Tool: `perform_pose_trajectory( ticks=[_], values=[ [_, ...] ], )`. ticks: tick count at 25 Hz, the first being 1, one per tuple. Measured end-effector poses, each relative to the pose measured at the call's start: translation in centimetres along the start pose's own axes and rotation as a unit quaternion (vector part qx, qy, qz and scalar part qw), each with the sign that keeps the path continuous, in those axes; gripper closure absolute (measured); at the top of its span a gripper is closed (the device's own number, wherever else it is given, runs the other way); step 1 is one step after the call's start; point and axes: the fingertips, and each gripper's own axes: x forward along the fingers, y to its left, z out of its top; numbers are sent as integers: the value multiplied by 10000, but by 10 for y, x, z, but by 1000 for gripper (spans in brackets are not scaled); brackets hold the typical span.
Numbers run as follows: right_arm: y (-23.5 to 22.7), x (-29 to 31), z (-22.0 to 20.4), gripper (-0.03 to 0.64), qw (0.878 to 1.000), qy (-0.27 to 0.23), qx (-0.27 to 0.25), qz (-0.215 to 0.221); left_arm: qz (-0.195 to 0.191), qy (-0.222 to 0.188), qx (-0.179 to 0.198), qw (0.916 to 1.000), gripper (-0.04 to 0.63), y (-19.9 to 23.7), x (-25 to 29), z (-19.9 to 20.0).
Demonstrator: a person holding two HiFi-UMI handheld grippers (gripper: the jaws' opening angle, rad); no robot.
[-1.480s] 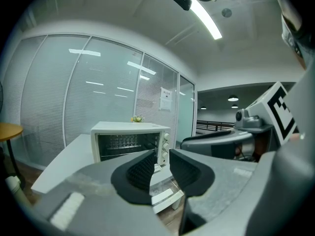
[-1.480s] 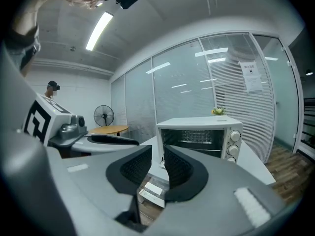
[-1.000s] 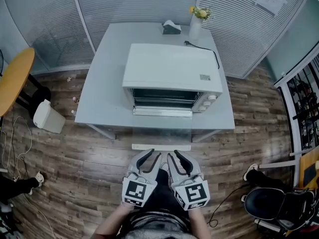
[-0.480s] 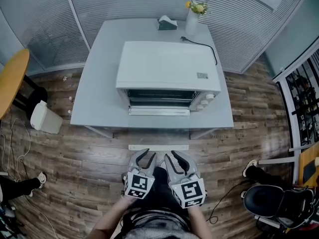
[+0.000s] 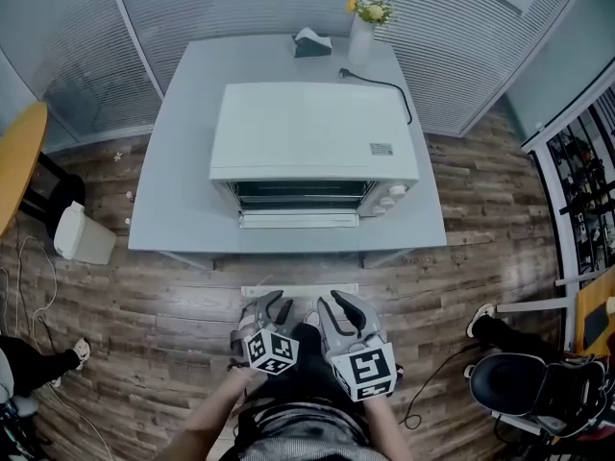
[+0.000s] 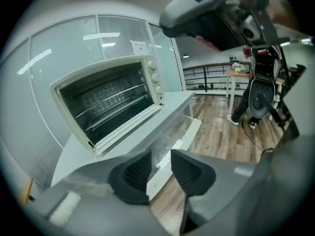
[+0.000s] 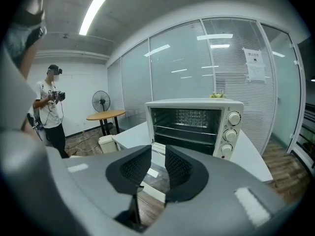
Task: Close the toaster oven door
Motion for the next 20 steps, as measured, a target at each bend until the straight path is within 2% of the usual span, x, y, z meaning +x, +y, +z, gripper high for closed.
perform_pose_trajectory(
  ticks=[5,11,15,20],
  values=[
    [-11,3,-2,531,10000,83,8,-35,-2,379,1076,9935,460,-12,27,-21],
    [-23,8,-6,529,9998,162,85,-81,101,608,2299,9713,435,-16,51,-34],
    [-27,12,-6,529,9998,199,63,-47,147,569,2687,9614,426,-20,53,-36],
    [-33,15,-4,529,9998,194,57,-27,19,705,2789,9577,419,-26,60,-42]
  ],
)
